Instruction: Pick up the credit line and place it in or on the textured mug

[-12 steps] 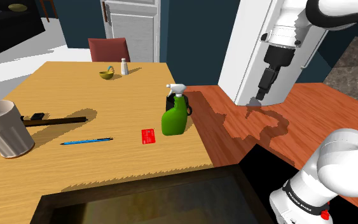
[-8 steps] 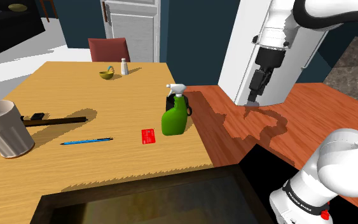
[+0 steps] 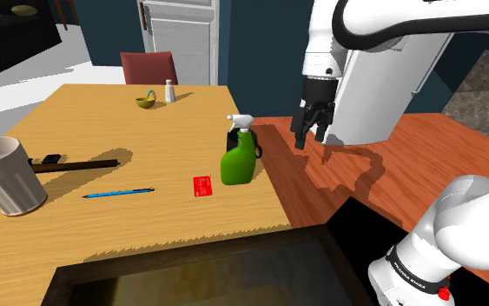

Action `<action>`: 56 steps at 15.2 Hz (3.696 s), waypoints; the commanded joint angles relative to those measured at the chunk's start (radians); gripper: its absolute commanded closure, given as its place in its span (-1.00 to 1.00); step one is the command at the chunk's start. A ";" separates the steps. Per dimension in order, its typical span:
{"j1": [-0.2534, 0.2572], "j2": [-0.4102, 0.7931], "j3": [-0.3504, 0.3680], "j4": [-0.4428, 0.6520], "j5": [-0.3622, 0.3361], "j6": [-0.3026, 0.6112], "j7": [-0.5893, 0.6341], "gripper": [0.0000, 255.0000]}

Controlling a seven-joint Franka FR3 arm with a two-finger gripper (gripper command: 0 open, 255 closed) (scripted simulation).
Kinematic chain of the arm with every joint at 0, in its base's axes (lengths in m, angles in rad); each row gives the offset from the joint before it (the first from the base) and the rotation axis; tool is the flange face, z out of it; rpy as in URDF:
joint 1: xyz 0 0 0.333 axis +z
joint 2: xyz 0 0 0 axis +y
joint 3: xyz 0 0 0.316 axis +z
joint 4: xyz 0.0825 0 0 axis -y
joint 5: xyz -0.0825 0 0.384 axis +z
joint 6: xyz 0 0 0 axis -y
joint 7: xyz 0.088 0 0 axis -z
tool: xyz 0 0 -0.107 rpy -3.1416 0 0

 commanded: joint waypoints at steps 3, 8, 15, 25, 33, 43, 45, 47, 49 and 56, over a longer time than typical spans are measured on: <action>0.006 0.165 0.057 0.089 0.035 0.035 0.126 -1.00; 0.018 0.380 0.106 0.231 0.055 0.062 0.275 -1.00; 0.054 0.694 0.135 0.480 0.059 0.068 0.472 -1.00; 0.123 1.095 0.126 0.870 0.068 0.018 0.677 -1.00; 0.135 1.080 0.131 0.768 0.078 0.108 0.666 -1.00; 0.134 1.080 0.131 0.768 0.078 0.108 0.665 1.00; 0.133 1.082 0.131 0.773 0.077 0.104 0.665 1.00; 0.134 1.082 0.131 0.772 0.077 0.106 0.664 1.00; 0.135 1.080 0.131 0.768 0.079 0.108 0.666 1.00; 0.130 1.044 0.136 0.806 0.083 0.039 0.689 1.00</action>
